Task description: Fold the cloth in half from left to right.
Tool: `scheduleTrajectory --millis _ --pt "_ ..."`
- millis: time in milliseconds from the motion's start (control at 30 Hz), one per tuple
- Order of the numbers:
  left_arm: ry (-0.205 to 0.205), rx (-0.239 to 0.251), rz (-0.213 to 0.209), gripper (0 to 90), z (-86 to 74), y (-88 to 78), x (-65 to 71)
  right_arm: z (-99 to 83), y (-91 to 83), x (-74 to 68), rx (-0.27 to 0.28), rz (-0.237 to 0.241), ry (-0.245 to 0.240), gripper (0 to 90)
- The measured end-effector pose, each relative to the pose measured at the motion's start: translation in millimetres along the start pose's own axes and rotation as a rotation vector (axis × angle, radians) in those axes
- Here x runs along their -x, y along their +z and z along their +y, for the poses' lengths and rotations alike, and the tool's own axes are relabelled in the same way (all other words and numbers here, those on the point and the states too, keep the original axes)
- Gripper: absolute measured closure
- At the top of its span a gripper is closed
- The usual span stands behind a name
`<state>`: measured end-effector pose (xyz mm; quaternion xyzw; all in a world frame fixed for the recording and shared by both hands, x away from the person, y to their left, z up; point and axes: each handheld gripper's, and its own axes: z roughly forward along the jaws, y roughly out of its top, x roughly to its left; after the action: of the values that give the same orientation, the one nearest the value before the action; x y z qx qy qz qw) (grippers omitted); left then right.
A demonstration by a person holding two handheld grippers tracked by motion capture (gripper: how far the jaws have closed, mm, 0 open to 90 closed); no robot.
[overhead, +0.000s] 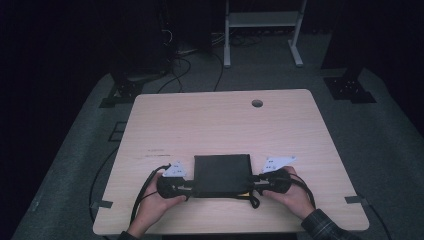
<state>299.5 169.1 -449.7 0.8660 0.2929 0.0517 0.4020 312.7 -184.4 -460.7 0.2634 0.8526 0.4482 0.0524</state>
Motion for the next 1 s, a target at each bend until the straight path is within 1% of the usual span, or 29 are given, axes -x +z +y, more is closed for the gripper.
scheduleTrajectory --millis 33,100,167,200,233,367,400,500,600,767,833,967,1000 --pt "-0.008 0.002 0.013 52.6 0.2 -2.0 -2.4 -0.1 -1.9 2.1 0.005 -0.016 0.01 59.2" --pt "-0.019 0.009 0.044 46.0 -0.2 -4.9 -6.1 -1.2 -5.2 7.5 0.007 -0.039 0.011 53.3" --pt "-0.025 0.019 0.072 40.3 -0.2 -8.1 -9.4 -2.4 -8.4 12.0 0.013 -0.059 0.022 50.3" --pt "-0.018 0.019 0.083 38.7 -0.3 -9.6 -10.8 -2.8 -10.2 14.0 0.016 -0.068 0.026 48.8" --pt "-0.024 0.028 0.096 36.7 -0.6 -11.2 -11.7 -3.1 -11.6 15.4 0.02 -0.075 0.027 46.7" --pt "-0.02 0.04 0.144 28.8 -3.4 -19.4 -17.8 -5.4 -19.5 23.4 0.04 -0.119 0.046 38.8" --pt "-0.022 0.038 0.155 27.4 -5.1 -22.1 -20.5 -6.2 -20.9 24.8 0.042 -0.128 0.053 37.9" --pt "-0.038 0.04 0.183 22.3 -10.8 -28.3 -27.3 -11.5 -28.0 31.3 0.047 -0.178 0.071 32.9" --pt "-0.056 0.033 0.213 18.8 -18.7 -34.3 -35.5 -16.5 -33.9 36.2 0.047 -0.212 0.089 30.1" --pt "-0.095 0.012 0.245 12.2 -35.2 -42.6 -48.2 -30.1 -47.0 47.9 0.033 -0.276 0.12 24.5" --pt "-0.103 0.003 0.274 10.0 -41.7 -45.3 -51.3 -35.9 -52.7 51.6 0.024 -0.294 0.136 23.6" --pt "-0.128 -0.012 0.28 8.3 -53.4 -49.8 -55.4 -48.2 -63.0 57.3 -0.003 -0.325 0.149 19.9" --pt "-0.129 -0.016 0.283 8.3 -56.0 -50.5 -56.2 -51.3 -65.2 58.3 -0.008 -0.333 0.154 19.9"
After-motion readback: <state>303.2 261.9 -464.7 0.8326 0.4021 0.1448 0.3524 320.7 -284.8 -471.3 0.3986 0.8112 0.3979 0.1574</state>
